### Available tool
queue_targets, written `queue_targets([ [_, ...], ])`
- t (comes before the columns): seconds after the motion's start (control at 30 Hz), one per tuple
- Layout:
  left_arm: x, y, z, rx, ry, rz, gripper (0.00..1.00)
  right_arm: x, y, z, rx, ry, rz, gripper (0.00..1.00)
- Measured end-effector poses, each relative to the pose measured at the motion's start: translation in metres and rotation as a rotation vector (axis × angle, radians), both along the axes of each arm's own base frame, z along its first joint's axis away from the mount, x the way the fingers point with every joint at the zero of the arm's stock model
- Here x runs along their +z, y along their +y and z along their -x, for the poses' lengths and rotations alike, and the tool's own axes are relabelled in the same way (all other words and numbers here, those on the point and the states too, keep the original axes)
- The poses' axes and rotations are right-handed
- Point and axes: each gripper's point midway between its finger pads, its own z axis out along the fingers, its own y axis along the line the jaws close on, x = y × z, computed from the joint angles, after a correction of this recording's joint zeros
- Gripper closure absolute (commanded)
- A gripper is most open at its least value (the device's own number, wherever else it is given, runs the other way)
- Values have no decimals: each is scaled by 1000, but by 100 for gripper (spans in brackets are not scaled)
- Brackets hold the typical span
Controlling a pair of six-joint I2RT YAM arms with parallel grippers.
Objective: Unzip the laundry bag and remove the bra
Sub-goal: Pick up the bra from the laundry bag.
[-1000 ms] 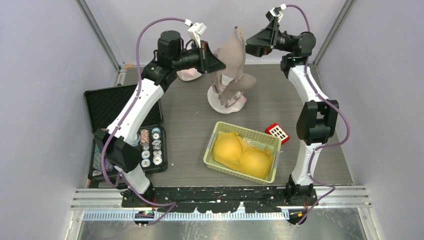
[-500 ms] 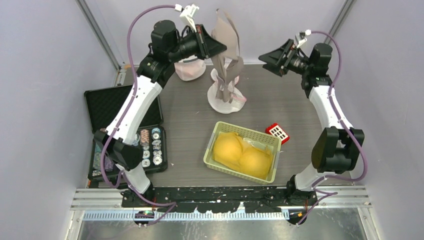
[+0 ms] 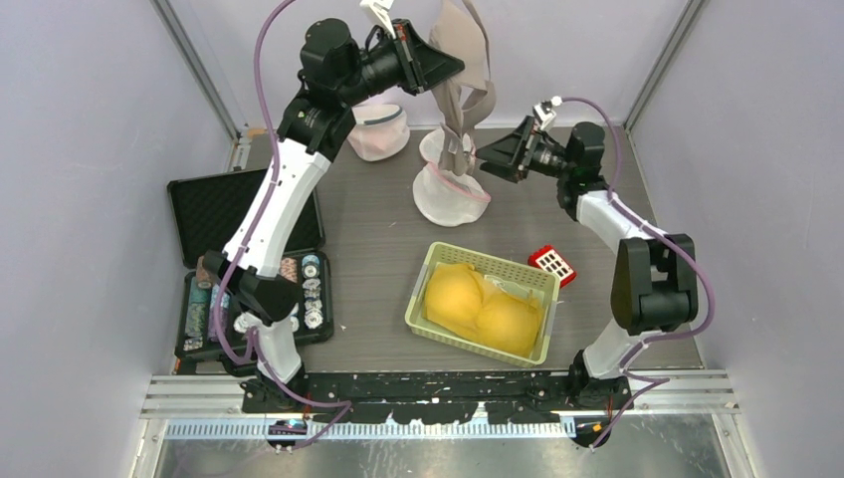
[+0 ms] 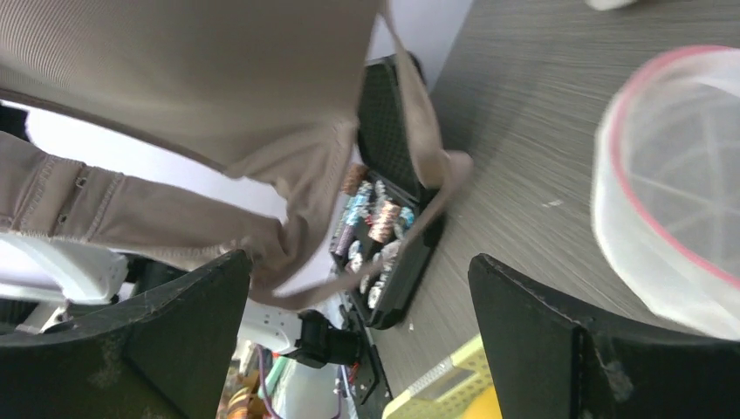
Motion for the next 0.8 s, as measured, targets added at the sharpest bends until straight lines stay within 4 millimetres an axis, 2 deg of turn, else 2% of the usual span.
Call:
queue_targets([
  [0.17,5,-4,1,-8,-15,8,100,15,27,-12,70,-38,-106,1],
  [0.33,12,-10,3,-23,-41,20,100,32,38,-32,122,-29,-251,6],
  [0.43,16,-12,6,-32,-56,24,100,42,42,-33,150,-26,-295,13],
  [0.63,22,-15,8,-35,-93,29,100,67,53,-17,205,-96,-319,55],
  [0.77,22,-14,6,-26,-107,26,100,77,54,-9,219,-128,-314,94],
  [0.8,21,-13,3,-18,-112,23,100,79,51,-8,215,-137,-309,99],
])
